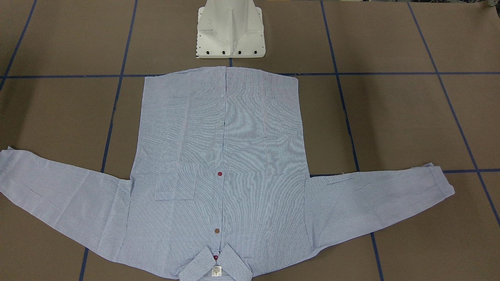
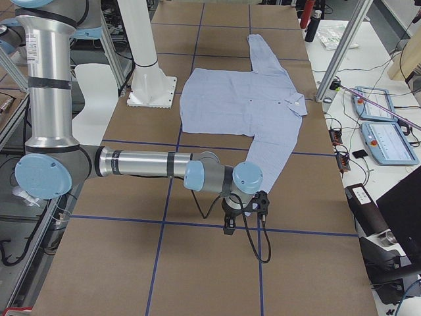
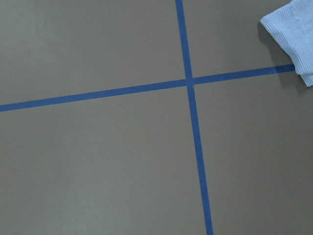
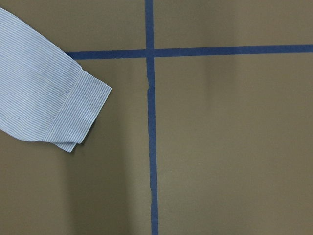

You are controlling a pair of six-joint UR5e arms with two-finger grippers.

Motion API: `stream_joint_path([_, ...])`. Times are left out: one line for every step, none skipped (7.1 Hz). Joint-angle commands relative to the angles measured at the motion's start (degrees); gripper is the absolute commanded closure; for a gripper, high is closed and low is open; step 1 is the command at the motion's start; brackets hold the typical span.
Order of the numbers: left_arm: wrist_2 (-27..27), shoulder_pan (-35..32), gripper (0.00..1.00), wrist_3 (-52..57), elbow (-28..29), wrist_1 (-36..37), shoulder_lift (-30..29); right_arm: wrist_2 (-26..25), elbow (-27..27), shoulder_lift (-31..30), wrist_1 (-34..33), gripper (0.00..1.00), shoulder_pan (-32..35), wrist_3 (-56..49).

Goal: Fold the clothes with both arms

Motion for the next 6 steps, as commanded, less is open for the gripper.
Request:
stream_joint_path([0.00,-0.07,0.00,-0.03,-0.32,0.05,0.10,-0.20,0.03,0.00,0.00,0.00,0.01,0.13])
stream_joint_path([0.00,-0.07,0.00,-0.03,-0.59,-0.13,-0.08,-0.21,-0.05,0.00,0.00,0.00,0.01,0.22])
stream_joint_path([0.00,0.02,0.00,-0.03,-1.11,-0.30,-0.69,-0.12,0.12,0.26,0.00,0.00,0.01,0.31])
stream_joint_path([-0.09,0.02,0.00,-0.03,-2.68,-0.30,-3.39,0.06,0.90,2.01,0.00,0.00,-0.07,0.57])
stream_joint_path([-0.78,0.02,0.00,0.14,-3.48,-0.39,-4.81,-0.12,0.39,3.94,0.00,0.00,-1.82,0.83])
stream_joint_path([-0.44,0.37,0.00,-0.12,-4.27,-1.96,-5.26,0.23,1.08,6.13,-0.09,0.00,-3.83,1.10])
